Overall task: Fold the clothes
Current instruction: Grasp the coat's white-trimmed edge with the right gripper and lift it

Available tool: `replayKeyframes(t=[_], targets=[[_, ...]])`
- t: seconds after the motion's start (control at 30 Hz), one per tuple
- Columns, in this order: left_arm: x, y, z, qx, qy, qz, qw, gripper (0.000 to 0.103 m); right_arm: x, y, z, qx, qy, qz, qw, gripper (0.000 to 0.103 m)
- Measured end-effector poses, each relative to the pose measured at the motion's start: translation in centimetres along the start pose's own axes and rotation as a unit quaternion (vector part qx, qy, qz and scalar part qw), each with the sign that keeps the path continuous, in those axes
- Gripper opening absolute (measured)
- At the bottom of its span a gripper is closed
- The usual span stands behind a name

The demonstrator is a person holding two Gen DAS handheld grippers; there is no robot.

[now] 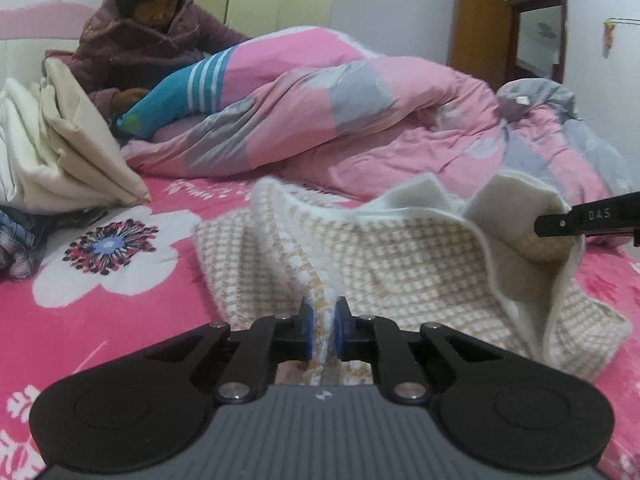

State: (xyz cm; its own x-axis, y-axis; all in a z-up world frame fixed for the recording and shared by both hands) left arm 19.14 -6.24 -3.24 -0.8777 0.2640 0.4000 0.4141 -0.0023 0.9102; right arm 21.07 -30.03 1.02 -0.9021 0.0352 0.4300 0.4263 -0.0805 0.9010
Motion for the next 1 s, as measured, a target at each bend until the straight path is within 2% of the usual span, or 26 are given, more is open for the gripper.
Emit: replayKeyframes(t=[0.3,0.57,0.8,1.0], targets=[[4.9,-1.6,-1.4,-0.021,-0.048,-0.007,0.9986,0.010,8.2,-2.4,-1.7,-0.023,0.006,-0.015,1.000,0.003],[8.1,-4.4,-1.1,-0.044,-0.066,0.016,0.9967,0.010,13.8,-7.3,-2.9,-0.062,0.004,-0.012,0.998,0.003],[9.1,-6.9,-0.3,-0.048,-0.065,0.047,0.9956,0.010,16.2,-13.0,-3.7,-0.104,-0.015,0.016,0.994,0.003],[9.8,-8.1,0.2,-0.050,-0.068,0.059,0.9946,0.010,17.3,-16.1,-4.2,-0.126,-0.038,0.035,0.991,0.003]])
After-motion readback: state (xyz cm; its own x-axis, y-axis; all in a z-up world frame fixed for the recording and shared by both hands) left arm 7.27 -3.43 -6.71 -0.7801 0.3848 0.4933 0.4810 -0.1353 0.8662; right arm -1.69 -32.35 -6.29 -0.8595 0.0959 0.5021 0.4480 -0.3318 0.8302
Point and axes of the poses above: each gripper's, at about its wrist camera, not at the fingertips, and x roughly against the way its jaws point, z to its left, y to its top, the point moved 6 cm from there along -x, roughly the way its jaws point, and after that the axes turned 5 degrees about -z, right-handed, at the moved point
